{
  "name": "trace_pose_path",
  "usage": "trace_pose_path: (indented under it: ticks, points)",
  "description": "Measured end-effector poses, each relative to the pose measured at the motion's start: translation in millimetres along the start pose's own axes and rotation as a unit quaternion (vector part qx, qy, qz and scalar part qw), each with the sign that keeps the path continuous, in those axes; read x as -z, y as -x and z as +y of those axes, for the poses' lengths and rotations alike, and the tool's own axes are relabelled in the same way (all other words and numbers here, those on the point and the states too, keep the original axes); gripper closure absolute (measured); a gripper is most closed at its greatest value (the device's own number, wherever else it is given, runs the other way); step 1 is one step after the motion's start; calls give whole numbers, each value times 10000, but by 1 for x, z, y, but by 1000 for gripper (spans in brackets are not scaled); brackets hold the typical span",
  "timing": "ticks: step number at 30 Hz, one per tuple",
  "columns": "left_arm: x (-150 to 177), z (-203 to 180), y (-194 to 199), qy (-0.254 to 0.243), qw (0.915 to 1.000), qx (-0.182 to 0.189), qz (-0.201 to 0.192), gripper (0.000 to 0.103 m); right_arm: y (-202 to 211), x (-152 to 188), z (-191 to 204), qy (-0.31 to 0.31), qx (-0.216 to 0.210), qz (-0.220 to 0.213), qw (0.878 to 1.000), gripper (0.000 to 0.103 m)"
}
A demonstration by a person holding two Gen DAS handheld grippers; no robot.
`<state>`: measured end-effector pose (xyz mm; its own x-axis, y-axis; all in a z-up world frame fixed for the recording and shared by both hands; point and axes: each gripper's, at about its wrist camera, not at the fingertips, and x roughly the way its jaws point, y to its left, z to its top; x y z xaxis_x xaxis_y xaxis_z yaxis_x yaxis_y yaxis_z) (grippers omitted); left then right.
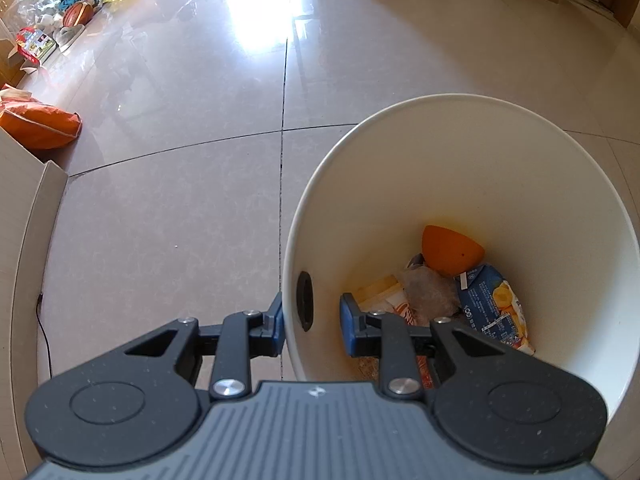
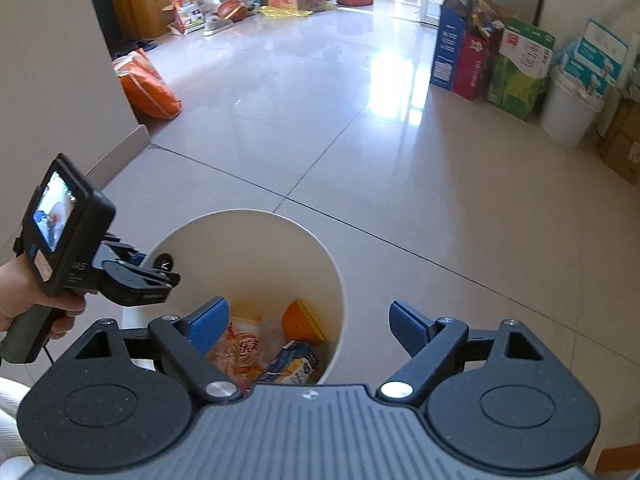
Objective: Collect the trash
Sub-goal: 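Carry the blue carton over the bin and open the right tool, then move the right tool to the crumpled white paper and grasp it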
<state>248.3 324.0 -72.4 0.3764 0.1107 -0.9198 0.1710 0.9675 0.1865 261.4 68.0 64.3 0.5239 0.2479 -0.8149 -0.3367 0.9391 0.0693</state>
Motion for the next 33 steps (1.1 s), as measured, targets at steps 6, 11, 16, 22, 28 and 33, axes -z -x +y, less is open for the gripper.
trace_pose_path:
  ticks: [6,11,16,22,28,33]
  points:
    - [0,-2,-1,-14,10000,-23,6,79,0,9,-9,-115,155,-44,9998,8]
    - [0,-3,0,-51,10000,-45,-3,79,-6,25,-36,-454,271,40,9986,7]
    - [0,-5,-1,-78,10000,-61,-6,79,-24,48,-72,-888,430,203,9949,7]
    - [0,-5,-1,-79,9999,-63,6,79,-59,81,-126,-1539,721,462,9844,6]
    - [1,-5,-1,-109,9999,-85,4,79,-98,109,-178,-2347,840,697,9659,6]
    - [2,-6,-1,-141,9999,-75,-1,79,-136,130,-216,-2880,964,849,9490,6]
